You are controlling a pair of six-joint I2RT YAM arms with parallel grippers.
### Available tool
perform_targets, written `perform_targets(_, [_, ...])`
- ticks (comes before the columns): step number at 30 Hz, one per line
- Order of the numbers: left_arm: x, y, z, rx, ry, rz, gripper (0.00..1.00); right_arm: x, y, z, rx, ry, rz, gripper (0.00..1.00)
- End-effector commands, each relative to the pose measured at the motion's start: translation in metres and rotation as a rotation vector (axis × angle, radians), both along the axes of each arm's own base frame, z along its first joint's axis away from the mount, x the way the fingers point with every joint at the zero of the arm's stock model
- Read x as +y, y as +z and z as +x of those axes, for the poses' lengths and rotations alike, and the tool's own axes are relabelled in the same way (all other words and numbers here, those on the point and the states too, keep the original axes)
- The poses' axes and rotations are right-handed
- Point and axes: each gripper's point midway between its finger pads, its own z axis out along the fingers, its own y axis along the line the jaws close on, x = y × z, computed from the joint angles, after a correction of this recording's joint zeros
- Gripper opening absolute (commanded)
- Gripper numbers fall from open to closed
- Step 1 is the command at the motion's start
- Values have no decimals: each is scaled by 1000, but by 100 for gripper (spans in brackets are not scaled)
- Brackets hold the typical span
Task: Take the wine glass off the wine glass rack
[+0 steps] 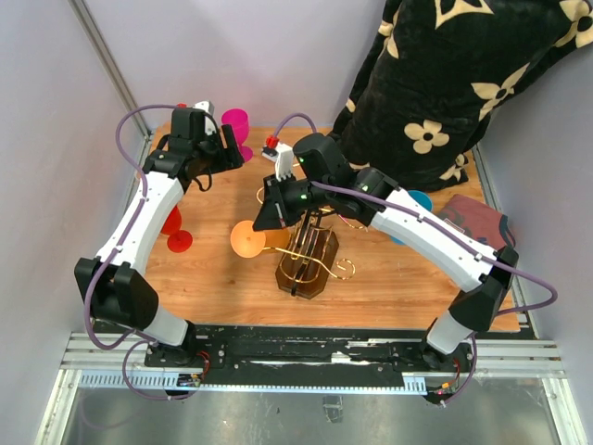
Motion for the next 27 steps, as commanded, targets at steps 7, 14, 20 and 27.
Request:
perform_targets(7, [4, 10, -5, -34, -4, 9, 72, 3, -4, -14, 52, 51, 48, 9])
perform_targets(14, [5, 9, -5, -29, -2, 19, 72, 7, -16, -20, 73, 81, 28, 7])
perform_targets(20, [6, 12, -5, -36, 0, 18, 72, 9, -11, -22, 75, 91, 56, 1])
perform_targets(27, [7, 12, -6, -34, 3, 27, 72, 4, -4, -22, 89, 75, 95, 1])
